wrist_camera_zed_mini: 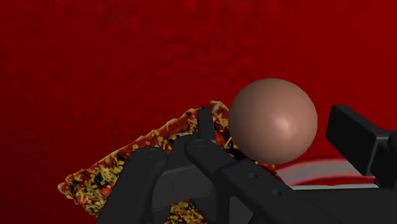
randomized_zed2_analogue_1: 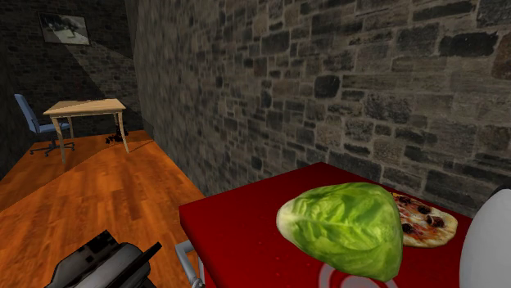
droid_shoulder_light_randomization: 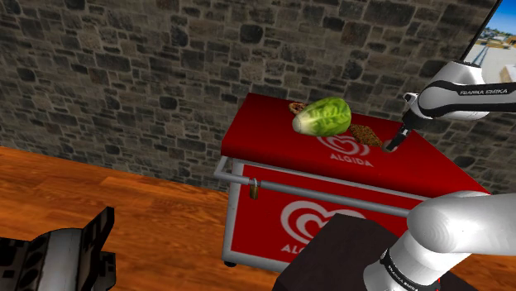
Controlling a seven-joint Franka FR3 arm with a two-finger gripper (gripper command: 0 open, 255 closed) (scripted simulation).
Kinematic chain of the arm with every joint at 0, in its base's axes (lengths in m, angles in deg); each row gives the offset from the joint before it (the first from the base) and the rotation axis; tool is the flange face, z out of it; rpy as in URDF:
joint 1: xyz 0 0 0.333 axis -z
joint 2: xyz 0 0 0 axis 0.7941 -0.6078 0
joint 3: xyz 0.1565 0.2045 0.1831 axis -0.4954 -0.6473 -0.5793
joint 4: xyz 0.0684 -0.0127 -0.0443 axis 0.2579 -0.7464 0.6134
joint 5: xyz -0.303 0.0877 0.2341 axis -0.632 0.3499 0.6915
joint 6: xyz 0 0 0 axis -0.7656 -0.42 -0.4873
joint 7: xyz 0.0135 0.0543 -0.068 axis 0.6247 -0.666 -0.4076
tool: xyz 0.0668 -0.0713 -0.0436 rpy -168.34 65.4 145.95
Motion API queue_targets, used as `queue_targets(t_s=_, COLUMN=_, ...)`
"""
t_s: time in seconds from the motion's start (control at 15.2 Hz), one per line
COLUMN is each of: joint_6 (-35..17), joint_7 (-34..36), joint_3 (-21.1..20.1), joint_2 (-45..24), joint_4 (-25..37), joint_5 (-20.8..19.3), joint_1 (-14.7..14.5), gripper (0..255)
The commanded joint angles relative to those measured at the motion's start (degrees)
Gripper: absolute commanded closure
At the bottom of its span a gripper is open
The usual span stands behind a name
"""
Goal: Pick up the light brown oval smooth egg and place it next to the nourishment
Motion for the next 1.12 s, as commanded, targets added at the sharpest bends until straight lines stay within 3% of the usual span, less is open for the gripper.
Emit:
queue_targets(t_s=0.0, joint_6=0.0, joint_7=0.0, joint_3=0.0, joint_2=0.0, joint_4=0.0, joint_5=0.0, joint_1=0.0, gripper=0)
queue_targets(t_s=0.26, joint_6=0.0, joint_7=0.0, joint_3=0.0, joint_2=0.0, joint_4=0.0, joint_5=0.0, joint_1=0.0, gripper=0)
queue_targets(t_s=0.53, joint_6=8.61, joint_7=-0.28, joint_3=-3.32, joint_2=4.23, joint_4=4.23, joint_5=1.71, joint_1=0.42, gripper=0)
queue_targets(t_s=1.06, joint_6=8.6, joint_7=-0.29, joint_3=-3.33, joint_2=4.23, joint_4=4.23, joint_5=1.73, joint_1=0.44, gripper=0)
